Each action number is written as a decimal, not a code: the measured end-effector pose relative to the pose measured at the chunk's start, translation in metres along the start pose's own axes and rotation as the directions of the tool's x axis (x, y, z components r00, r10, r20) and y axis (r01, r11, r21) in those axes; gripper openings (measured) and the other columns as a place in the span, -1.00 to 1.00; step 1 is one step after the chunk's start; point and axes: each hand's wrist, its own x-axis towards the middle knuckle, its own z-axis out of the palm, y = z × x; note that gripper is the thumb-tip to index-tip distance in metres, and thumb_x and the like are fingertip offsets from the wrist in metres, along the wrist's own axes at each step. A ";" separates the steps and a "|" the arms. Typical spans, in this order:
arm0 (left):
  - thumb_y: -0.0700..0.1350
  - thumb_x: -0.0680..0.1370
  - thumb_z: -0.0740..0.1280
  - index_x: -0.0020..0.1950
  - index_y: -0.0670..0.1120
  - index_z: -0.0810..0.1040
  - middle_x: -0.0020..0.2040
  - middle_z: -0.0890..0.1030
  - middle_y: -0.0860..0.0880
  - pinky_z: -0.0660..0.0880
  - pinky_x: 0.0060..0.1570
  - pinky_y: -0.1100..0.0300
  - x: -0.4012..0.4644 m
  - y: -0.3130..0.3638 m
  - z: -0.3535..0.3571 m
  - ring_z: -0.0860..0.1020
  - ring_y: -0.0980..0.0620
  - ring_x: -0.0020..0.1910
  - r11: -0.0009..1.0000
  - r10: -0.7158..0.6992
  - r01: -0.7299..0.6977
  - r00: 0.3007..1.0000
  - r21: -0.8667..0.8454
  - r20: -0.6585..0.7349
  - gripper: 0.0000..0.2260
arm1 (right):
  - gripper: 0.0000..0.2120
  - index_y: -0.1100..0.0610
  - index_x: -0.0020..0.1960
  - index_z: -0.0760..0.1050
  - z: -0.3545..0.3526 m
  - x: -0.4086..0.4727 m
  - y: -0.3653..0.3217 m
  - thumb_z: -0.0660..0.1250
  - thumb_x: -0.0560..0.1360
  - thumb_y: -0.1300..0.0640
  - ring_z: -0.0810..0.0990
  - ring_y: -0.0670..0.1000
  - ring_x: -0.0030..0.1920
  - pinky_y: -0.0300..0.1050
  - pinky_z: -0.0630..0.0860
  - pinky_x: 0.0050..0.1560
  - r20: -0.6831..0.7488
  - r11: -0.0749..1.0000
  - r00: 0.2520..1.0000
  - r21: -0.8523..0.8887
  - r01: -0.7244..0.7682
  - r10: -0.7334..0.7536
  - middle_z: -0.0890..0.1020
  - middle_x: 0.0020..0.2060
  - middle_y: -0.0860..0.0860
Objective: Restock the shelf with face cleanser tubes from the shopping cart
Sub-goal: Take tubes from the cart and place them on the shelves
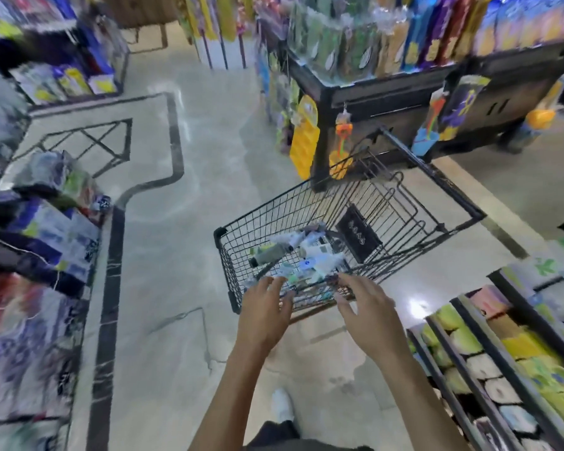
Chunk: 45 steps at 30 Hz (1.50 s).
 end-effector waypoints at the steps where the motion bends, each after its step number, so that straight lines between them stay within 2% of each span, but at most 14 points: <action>1: 0.12 0.62 0.23 0.38 -0.10 0.56 0.21 0.62 -0.12 0.53 0.17 -0.09 0.007 -0.007 -0.001 0.57 -0.19 0.17 1.000 -0.004 0.004 1.000 0.001 0.007 -0.56 | -0.53 -0.06 0.57 0.34 0.003 0.009 -0.005 0.18 0.69 -0.12 0.27 -0.02 0.55 -0.01 0.27 0.46 0.014 1.000 1.000 -0.003 -0.006 0.006 0.38 0.53 -0.08; 5: 0.09 0.65 0.25 0.42 -0.07 0.53 0.24 0.60 -0.09 0.51 0.18 -0.06 0.036 -0.027 0.000 0.54 -0.16 0.20 1.000 -0.011 0.011 0.998 -0.002 0.064 -0.59 | -0.55 -0.03 0.55 0.37 0.014 0.040 -0.021 0.22 0.69 -0.09 0.34 0.01 0.50 -0.02 0.31 0.42 0.032 1.000 0.999 0.012 -0.024 0.023 0.43 0.49 -0.06; 8: 0.09 0.65 0.24 0.41 -0.07 0.53 0.20 0.60 -0.09 0.51 0.15 -0.07 0.056 -0.042 0.005 0.54 -0.16 0.18 1.000 0.011 -0.012 0.997 0.013 0.081 -0.61 | -0.57 0.00 0.53 0.40 0.023 0.062 -0.026 0.24 0.68 -0.05 0.41 0.03 0.45 -0.07 0.35 0.32 0.049 0.999 0.998 0.024 -0.034 0.032 0.48 0.43 -0.05; 10: 0.09 0.65 0.25 0.40 -0.07 0.53 0.18 0.61 -0.08 0.53 0.12 -0.08 0.069 -0.046 0.008 0.54 -0.15 0.16 1.000 0.016 -0.018 0.996 0.019 0.087 -0.61 | -0.57 0.00 0.52 0.41 0.026 0.075 -0.026 0.25 0.68 -0.04 0.42 0.02 0.44 -0.04 0.39 0.35 0.059 0.999 0.997 0.029 -0.042 0.041 0.49 0.42 -0.04; 19: 0.11 0.66 0.22 0.45 -0.04 0.49 0.26 0.58 -0.07 0.51 0.19 -0.07 0.149 -0.047 0.040 0.53 -0.12 0.23 0.997 -0.037 0.025 0.986 0.070 0.166 -0.59 | -0.59 0.03 0.50 0.43 0.035 0.163 0.009 0.26 0.67 -0.02 0.43 0.03 0.40 -0.06 0.38 0.29 0.131 0.995 0.987 0.023 -0.094 0.091 0.50 0.40 -0.05; 22: 0.11 0.66 0.22 0.44 -0.05 0.49 0.27 0.57 -0.07 0.50 0.19 -0.05 0.184 -0.050 0.060 0.52 -0.13 0.24 0.992 -0.095 0.077 0.977 0.099 0.193 -0.58 | -0.58 0.06 0.50 0.44 0.044 0.207 0.030 0.27 0.67 -0.01 0.46 0.05 0.39 0.03 0.44 0.39 0.189 0.997 0.980 0.045 -0.064 0.055 0.51 0.40 -0.01; 25: 0.10 0.65 0.25 0.44 -0.08 0.49 0.28 0.57 -0.11 0.52 0.18 -0.06 0.214 -0.050 0.077 0.53 -0.17 0.23 0.983 -0.154 0.128 0.964 0.132 0.215 -0.58 | -0.57 0.06 0.50 0.43 0.054 0.250 0.049 0.27 0.66 -0.03 0.55 0.07 0.32 0.09 0.51 0.33 0.277 0.998 0.960 0.027 -0.060 0.050 0.52 0.38 0.02; 28: 0.08 0.64 0.27 0.42 -0.08 0.50 0.26 0.59 -0.12 0.53 0.14 -0.09 0.241 -0.057 0.095 0.55 -0.18 0.20 0.973 -0.201 0.167 0.950 0.158 0.237 -0.60 | -0.56 0.03 0.51 0.41 0.068 0.293 0.064 0.25 0.67 -0.07 0.55 0.11 0.30 0.11 0.54 0.27 0.378 0.998 0.924 -0.018 -0.052 0.055 0.52 0.39 0.03; 35: -0.02 0.60 0.33 0.44 -0.11 0.43 0.30 0.54 -0.17 0.51 0.19 -0.17 0.294 -0.105 0.156 0.52 -0.23 0.23 0.922 -0.377 0.317 0.862 0.221 0.338 -0.57 | -0.55 0.06 0.52 0.39 0.136 0.386 0.090 0.28 0.66 -0.01 0.47 0.18 0.39 0.13 0.45 0.36 0.558 0.989 0.828 -0.144 0.026 0.059 0.50 0.43 0.11; 41: -0.15 0.54 0.34 0.43 -0.13 0.43 0.24 0.56 -0.20 0.57 0.10 -0.17 0.341 -0.178 0.237 0.55 -0.22 0.13 0.888 -0.443 0.353 0.831 0.295 0.337 -0.56 | -0.58 0.08 0.45 0.45 0.225 0.457 0.137 0.34 0.60 0.09 0.58 0.25 0.23 0.14 0.57 0.13 0.608 0.977 0.786 -0.212 0.025 0.112 0.60 0.24 0.16; 43: -0.21 0.50 0.35 0.45 -0.14 0.41 0.27 0.54 -0.21 0.56 0.14 -0.16 0.352 -0.203 0.268 0.54 -0.21 0.16 0.879 -0.456 0.354 0.820 0.318 0.346 -0.50 | -0.61 0.09 0.37 0.49 0.256 0.476 0.161 0.36 0.56 0.11 0.61 0.28 0.14 0.13 0.59 0.03 0.603 0.971 0.782 -0.239 -0.011 0.157 0.61 0.16 0.19; 45: -0.26 0.44 0.36 0.45 -0.12 0.40 0.31 0.54 -0.20 0.52 0.23 -0.18 0.363 -0.225 0.296 0.51 -0.21 0.24 0.873 -0.462 0.353 0.821 0.337 0.336 -0.44 | -0.63 0.12 0.33 0.49 0.285 0.492 0.183 0.37 0.54 0.10 0.60 0.30 0.12 0.13 0.59 0.02 0.608 0.962 0.776 -0.274 0.006 0.168 0.59 0.13 0.22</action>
